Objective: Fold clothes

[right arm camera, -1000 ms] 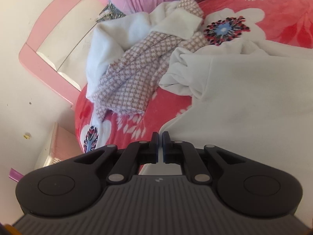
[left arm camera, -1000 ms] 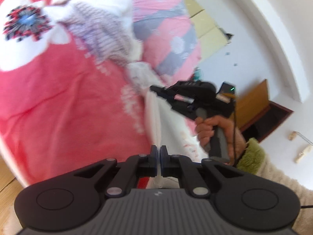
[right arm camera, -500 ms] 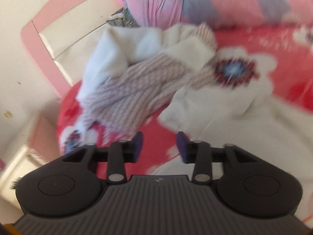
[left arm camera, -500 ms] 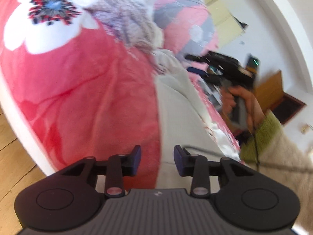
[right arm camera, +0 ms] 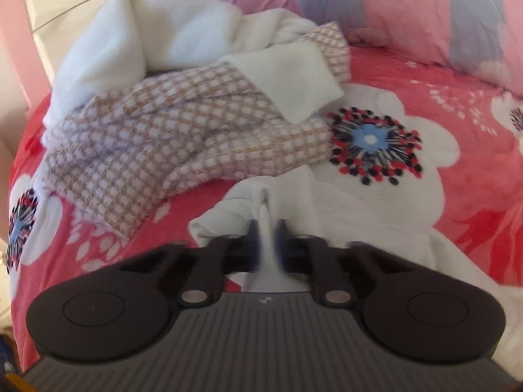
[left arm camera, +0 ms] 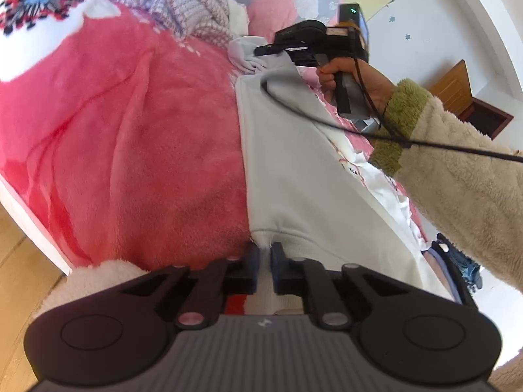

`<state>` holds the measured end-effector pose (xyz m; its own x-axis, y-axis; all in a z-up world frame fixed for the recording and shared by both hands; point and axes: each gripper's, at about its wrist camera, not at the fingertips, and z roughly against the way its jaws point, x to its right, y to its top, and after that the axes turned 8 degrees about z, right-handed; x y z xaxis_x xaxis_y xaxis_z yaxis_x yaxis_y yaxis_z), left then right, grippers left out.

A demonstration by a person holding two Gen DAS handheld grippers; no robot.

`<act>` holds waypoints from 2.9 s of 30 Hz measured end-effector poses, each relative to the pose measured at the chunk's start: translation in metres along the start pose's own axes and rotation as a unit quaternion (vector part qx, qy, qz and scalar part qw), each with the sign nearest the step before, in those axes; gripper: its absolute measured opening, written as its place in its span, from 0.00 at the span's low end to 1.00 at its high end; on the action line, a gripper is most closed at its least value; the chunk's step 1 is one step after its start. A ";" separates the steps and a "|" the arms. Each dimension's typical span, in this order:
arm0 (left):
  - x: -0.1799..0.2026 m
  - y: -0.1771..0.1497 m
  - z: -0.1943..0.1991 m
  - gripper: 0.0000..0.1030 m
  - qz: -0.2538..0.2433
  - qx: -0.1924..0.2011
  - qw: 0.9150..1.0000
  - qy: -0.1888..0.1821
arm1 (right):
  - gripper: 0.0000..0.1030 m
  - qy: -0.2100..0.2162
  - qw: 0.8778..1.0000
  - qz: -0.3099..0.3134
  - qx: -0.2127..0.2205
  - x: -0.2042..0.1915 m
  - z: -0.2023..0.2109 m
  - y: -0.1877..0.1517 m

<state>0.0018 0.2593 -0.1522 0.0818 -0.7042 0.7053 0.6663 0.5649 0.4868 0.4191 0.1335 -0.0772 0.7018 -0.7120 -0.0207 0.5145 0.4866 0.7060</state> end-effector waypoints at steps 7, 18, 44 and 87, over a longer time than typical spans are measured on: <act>-0.002 0.009 0.012 0.05 -0.015 0.001 1.000 -0.003 | 0.06 0.008 0.986 -0.053 0.160 0.031 0.060 0.023; -0.012 0.027 -0.009 0.06 0.004 -0.023 1.000 0.008 | 0.21 0.010 0.999 -0.011 0.052 0.001 -0.057 0.026; 0.014 0.021 -0.017 0.09 -0.037 -0.058 0.997 0.017 | 0.76 -0.001 0.872 -0.454 0.184 0.065 0.446 -0.414; 0.295 -0.087 -0.226 0.37 -0.307 -0.268 0.912 -0.033 | 0.40 0.066 0.972 -0.123 0.191 0.012 0.423 -0.452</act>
<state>0.1357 -0.0945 -0.1026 -0.4620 -0.7800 0.4220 0.8399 -0.2320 0.4906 -0.0136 -0.3094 -0.0975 0.6507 -0.6997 -0.2950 0.4724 0.0688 0.8787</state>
